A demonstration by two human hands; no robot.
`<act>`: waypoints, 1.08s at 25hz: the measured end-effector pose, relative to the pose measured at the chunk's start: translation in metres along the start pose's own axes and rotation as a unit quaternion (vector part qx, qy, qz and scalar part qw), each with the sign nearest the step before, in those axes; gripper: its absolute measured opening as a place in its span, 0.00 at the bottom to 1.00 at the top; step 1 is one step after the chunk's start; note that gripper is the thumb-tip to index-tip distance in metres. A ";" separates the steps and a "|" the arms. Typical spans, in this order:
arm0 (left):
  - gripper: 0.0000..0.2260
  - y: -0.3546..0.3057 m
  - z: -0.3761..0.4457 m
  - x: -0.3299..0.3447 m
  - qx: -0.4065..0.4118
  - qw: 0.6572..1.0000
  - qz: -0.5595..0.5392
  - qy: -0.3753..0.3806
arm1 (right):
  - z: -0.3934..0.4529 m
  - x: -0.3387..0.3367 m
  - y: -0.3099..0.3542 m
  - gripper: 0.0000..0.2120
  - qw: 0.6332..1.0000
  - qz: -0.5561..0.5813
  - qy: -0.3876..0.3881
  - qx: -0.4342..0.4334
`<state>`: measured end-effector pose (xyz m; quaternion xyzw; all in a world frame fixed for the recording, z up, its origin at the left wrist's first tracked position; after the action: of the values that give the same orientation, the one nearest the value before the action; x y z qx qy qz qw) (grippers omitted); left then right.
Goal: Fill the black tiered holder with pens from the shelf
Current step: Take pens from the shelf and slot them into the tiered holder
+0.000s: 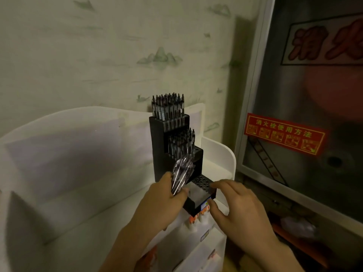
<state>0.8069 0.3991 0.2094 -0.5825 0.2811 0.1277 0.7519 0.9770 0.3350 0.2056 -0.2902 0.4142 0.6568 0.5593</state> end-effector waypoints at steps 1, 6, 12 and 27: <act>0.03 0.002 0.013 0.004 0.000 1.000 -0.004 0.002 | 0.013 0.006 -0.005 0.17 1.000 0.003 0.001 -0.002; 0.04 0.008 0.090 0.018 -0.008 1.000 -0.020 0.001 | 0.100 0.032 -0.030 0.16 0.998 0.055 0.000 -0.019; 0.06 0.016 0.147 0.032 -0.002 0.998 0.065 -0.025 | 0.166 0.049 -0.056 0.06 0.931 0.359 -0.030 0.057; 0.11 0.033 0.195 0.052 -0.086 0.990 0.100 -0.041 | 0.286 0.071 -0.125 0.10 0.768 0.625 0.024 0.136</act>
<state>0.8855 0.5866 0.1848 -0.6083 0.2946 0.2502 0.6933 1.1077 0.6225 0.2574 0.0965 0.6021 0.7911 0.0492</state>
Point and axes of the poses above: each hand's wrist, its own z-axis towards the middle knuckle, its own x-axis out of the palm, y = z × x, the point moved 8 cm from there along z, towards the middle knuckle, and after that the axes turned 5 degrees about -z, right-handed, at the moved point
